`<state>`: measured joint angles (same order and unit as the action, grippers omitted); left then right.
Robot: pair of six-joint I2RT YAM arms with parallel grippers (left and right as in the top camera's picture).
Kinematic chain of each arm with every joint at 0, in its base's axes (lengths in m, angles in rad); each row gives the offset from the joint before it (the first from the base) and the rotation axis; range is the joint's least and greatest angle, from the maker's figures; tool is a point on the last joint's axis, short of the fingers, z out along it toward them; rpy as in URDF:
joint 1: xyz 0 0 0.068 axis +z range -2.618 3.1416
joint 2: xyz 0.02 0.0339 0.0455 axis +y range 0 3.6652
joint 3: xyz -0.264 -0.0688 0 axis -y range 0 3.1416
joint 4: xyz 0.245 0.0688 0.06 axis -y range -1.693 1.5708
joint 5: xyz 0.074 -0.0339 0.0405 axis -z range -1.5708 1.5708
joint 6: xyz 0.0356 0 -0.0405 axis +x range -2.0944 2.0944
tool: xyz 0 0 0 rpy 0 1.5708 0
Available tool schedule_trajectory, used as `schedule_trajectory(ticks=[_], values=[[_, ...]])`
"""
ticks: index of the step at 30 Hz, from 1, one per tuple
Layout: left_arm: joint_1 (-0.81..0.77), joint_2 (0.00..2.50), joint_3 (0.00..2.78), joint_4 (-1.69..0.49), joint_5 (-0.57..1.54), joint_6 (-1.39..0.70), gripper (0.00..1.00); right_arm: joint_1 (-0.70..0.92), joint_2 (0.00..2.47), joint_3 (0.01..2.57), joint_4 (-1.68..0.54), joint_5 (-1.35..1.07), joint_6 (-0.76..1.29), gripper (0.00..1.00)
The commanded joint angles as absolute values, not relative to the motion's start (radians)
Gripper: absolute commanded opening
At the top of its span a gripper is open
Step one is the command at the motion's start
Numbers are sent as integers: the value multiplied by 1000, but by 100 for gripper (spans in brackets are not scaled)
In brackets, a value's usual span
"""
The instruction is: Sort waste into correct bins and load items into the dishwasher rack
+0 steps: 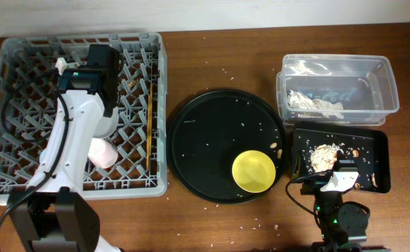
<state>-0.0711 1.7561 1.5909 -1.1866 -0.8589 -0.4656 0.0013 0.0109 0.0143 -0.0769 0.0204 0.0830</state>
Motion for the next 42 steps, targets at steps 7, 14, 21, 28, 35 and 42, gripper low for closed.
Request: schedule_trajectory(ticks=[7,14,21,28,35,42], values=[[-237,1752,1659,-1200,-848,-410,69,-1,4,6,-78,19,85,98],[-388,1773,1770,-1193,145,-203,69,-1,4,6,-78,19,85,98],[-694,1922,1515,-1080,247,-12,57,-1,4,6,-78,19,85,98],[-794,2046,1514,-973,241,-2,51,-1,4,6,-78,19,85,98],[-794,2049,1514,-973,242,-2,16,-1,4,6,-78,19,85,98],[-643,2047,2034,-1327,53,-7,0,-1,4,6,-78,19,85,98]])
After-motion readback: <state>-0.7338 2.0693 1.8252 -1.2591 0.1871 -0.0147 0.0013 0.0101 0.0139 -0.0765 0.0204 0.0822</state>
